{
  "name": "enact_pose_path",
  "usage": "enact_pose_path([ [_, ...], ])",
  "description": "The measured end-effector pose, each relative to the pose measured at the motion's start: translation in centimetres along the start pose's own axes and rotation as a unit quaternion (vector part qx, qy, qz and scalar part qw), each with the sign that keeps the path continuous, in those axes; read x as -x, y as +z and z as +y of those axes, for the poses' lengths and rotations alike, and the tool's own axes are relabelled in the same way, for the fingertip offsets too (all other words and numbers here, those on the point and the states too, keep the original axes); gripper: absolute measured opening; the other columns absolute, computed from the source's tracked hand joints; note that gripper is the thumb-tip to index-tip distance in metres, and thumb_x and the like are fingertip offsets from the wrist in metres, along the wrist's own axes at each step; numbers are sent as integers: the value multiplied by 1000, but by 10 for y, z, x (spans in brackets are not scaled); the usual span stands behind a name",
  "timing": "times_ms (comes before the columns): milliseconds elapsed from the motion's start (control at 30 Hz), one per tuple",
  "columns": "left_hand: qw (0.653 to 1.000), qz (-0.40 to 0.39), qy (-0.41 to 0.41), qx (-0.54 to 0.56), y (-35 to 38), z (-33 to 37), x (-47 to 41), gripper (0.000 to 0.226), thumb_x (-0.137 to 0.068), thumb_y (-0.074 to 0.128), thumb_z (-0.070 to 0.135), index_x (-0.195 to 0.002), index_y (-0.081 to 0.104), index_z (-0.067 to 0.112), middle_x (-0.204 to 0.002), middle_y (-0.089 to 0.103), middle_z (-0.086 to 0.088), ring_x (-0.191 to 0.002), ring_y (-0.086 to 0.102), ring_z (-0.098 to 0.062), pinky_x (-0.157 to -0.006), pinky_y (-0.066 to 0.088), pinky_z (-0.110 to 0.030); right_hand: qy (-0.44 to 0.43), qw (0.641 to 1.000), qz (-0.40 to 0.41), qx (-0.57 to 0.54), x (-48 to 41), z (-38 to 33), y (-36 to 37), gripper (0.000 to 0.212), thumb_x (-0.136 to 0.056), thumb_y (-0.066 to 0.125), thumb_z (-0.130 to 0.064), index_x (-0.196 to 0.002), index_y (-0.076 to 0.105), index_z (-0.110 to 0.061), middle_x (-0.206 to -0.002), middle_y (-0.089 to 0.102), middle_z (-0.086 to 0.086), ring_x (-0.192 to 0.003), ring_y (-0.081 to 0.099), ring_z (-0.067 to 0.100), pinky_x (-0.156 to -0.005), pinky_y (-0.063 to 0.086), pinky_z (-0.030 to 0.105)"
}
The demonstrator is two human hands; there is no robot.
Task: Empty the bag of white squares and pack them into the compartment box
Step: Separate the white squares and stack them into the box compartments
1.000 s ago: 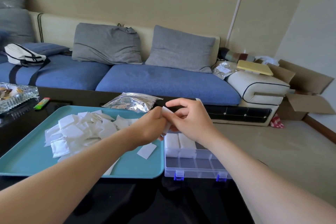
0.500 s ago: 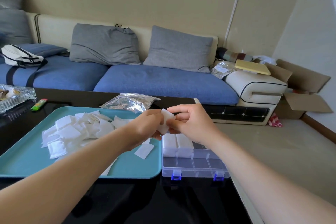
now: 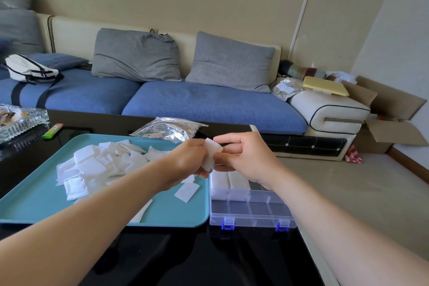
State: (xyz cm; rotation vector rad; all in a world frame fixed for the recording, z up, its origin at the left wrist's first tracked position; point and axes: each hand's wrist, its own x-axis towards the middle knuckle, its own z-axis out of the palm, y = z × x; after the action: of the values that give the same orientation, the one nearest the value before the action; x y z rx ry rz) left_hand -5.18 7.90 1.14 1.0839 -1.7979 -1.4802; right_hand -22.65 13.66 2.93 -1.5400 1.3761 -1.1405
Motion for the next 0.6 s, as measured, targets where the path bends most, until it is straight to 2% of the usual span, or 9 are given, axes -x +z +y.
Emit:
enact_pose_path([
  [133,1000,-2,3,-3,1,-1,-1,41,-100,29,-1,-124,62,4,-109,66,-30,-87,63,-28,-71,55,-37,-4,1000,-4,8,1,0,-2,30,-95,74,2,-121,76,-12,-97,82,8,-90,80,23,-80,66,33],
  [233,1000,-8,5,-8,2,0,0,44,-102,30,5,-132,59,19,-105,69,-21,-87,65,-25,-73,55,-36,-9,1000,7,23,2,0,-3,29,-96,72,1,-120,77,-15,-95,82,7,-89,80,21,-79,65,29],
  [333,1000,-15,10,-22,3,1,1,39,-103,31,8,-118,65,21,-97,67,-13,-85,62,-24,-73,51,-37,-10,1000,9,25,2,0,-2,28,-96,73,-1,-116,78,-20,-94,82,5,-88,80,22,-80,66,33],
  [467,997,-32,19,-69,2,1,1,34,-101,37,16,-110,69,25,-97,66,-8,-85,59,-19,-73,50,-36,-6,1000,1,22,3,-1,-1,24,-95,77,-9,-117,78,-19,-96,82,6,-89,80,23,-81,66,37],
  [600,994,8,38,-98,4,-2,-3,32,-99,42,8,-110,68,22,-102,69,-5,-93,63,-20,-70,55,-32,16,999,15,-35,7,-9,-3,22,-89,82,-16,-109,75,-19,-94,82,6,-85,81,22,-73,64,26],
])
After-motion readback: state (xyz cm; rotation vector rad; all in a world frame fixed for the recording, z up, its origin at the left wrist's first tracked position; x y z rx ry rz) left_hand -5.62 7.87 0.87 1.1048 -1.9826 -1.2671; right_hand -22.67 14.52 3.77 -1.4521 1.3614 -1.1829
